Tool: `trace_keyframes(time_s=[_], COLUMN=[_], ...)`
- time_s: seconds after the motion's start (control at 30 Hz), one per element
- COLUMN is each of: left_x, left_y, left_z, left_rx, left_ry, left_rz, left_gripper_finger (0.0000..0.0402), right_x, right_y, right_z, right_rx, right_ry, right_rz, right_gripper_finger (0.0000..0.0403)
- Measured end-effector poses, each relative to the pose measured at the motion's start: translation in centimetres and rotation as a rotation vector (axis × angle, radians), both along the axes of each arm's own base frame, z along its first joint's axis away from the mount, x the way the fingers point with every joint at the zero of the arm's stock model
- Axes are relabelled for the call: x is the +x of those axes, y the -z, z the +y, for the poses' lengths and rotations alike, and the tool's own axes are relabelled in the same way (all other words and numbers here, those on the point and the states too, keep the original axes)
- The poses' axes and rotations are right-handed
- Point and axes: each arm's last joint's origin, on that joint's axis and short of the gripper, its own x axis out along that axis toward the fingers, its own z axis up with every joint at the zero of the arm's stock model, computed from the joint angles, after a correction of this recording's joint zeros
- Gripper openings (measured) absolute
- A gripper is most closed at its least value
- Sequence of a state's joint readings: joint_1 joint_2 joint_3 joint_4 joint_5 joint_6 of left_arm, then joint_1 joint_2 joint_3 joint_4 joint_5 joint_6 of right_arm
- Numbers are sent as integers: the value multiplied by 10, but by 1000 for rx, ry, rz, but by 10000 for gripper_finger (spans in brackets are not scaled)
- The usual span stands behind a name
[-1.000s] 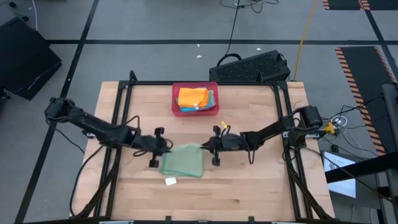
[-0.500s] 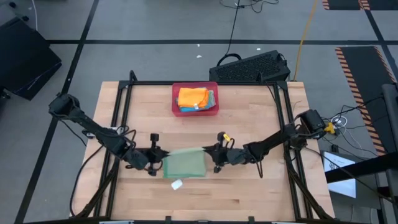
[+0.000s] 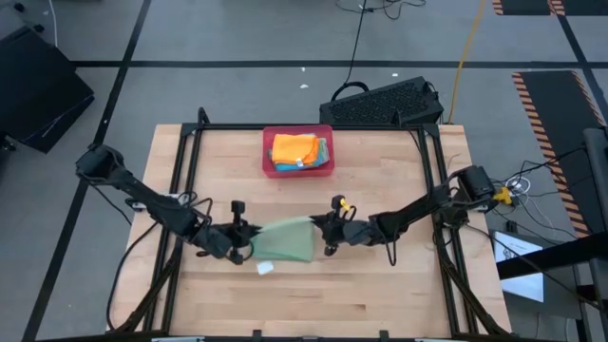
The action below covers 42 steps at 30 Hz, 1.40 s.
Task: Fold microfiber towels
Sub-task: Fold the light green towel
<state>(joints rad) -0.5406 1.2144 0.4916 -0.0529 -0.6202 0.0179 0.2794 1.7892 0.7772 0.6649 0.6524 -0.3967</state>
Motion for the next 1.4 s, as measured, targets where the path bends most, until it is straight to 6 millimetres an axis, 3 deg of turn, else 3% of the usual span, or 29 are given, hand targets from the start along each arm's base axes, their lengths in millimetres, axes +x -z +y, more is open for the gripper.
trace_keyframes(time_s=[0.23, 0.53, 0.73, 0.87, 1.07, 1.23, 1.4], left_x=[6, 7, 8, 13, 16, 16, 17], left_y=[21, 18, 32, 44, 36, 31, 44], left_z=[-16, -30, -37, -40, -38, -43, -47], left_rx=[9, -44, -72, -39, 42, -121, -151], left_ry=[28, 145, 128, 117, 137, 216, 226], left_rz=[38, -11, 28, 15, -35, -24, 14], left_gripper_finger=[10, 7, 14, 7, 17, 6, 11], right_x=[-1, -9, -14, -14, -10, -11, -11], right_y=[3, -2, 13, 22, 16, 12, 22], right_z=[4, 35, 47, 47, 38, 49, 46], right_rx=[-121, -239, -262, -291, -455, -327, -73], right_ry=[55, -17, -23, 7, 74, 10, -17], right_rz=[19, 2, 58, 76, 108, 4, -7], right_gripper_finger=[7, 7, 7, 7, 7, 16, 27])
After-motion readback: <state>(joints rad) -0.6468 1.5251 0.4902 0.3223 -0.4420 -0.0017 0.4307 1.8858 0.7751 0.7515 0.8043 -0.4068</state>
